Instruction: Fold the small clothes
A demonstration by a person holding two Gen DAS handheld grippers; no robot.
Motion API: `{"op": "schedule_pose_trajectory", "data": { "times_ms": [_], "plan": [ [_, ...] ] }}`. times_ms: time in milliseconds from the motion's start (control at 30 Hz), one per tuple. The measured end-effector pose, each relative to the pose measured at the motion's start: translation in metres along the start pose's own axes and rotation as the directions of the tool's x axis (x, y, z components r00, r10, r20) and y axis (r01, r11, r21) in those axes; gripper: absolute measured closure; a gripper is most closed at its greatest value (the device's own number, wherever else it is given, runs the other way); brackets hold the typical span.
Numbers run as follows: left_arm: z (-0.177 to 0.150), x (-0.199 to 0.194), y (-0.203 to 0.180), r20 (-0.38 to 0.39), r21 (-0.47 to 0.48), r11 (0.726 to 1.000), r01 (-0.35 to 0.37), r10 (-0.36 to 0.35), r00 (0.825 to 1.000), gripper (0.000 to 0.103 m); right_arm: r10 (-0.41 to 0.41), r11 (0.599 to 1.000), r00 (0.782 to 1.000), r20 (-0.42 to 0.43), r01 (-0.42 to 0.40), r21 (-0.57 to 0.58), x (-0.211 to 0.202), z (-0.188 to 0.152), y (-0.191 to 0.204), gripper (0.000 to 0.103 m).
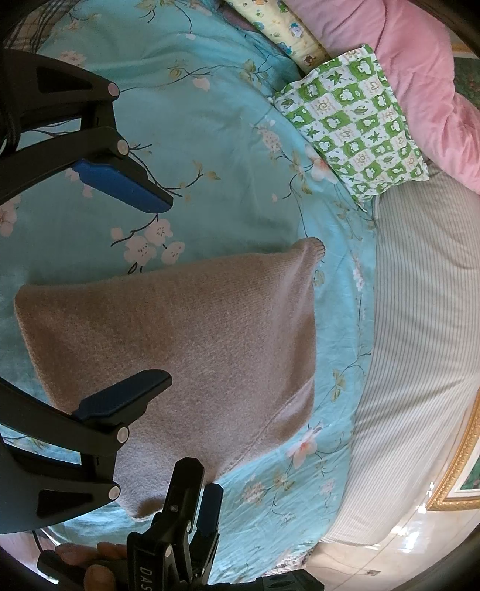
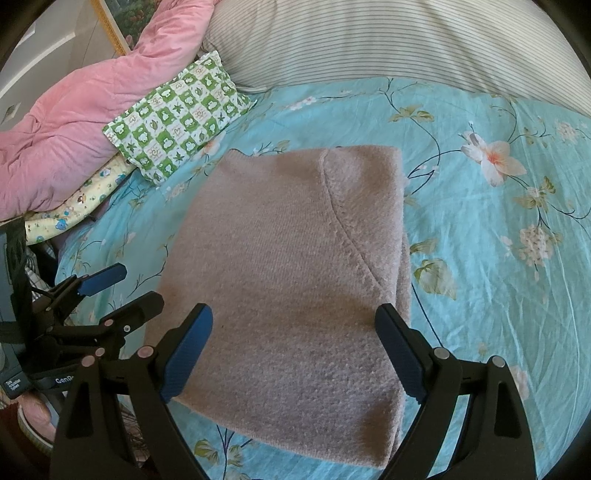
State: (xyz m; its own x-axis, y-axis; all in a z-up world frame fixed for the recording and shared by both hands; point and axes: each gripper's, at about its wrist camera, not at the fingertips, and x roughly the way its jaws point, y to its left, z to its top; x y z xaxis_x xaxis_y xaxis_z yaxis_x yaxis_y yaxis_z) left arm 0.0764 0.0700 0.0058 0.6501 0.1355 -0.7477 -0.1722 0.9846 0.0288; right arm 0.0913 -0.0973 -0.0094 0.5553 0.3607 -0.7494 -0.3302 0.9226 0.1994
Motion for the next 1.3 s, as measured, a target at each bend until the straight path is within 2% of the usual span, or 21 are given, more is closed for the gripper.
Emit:
{"op": "schedule_pose_trajectory", "data": {
  "times_ms": [1300],
  "plan": [
    [0.0007,-0.0001,-0.0045,-0.001,-0.001,1.000,0.012,-0.012,1.000,0.016,-0.001,1.000,1.000,-0.005,0.001,-0.010,0.0004,-0.0018,-0.0013,0.012]
  ]
}}
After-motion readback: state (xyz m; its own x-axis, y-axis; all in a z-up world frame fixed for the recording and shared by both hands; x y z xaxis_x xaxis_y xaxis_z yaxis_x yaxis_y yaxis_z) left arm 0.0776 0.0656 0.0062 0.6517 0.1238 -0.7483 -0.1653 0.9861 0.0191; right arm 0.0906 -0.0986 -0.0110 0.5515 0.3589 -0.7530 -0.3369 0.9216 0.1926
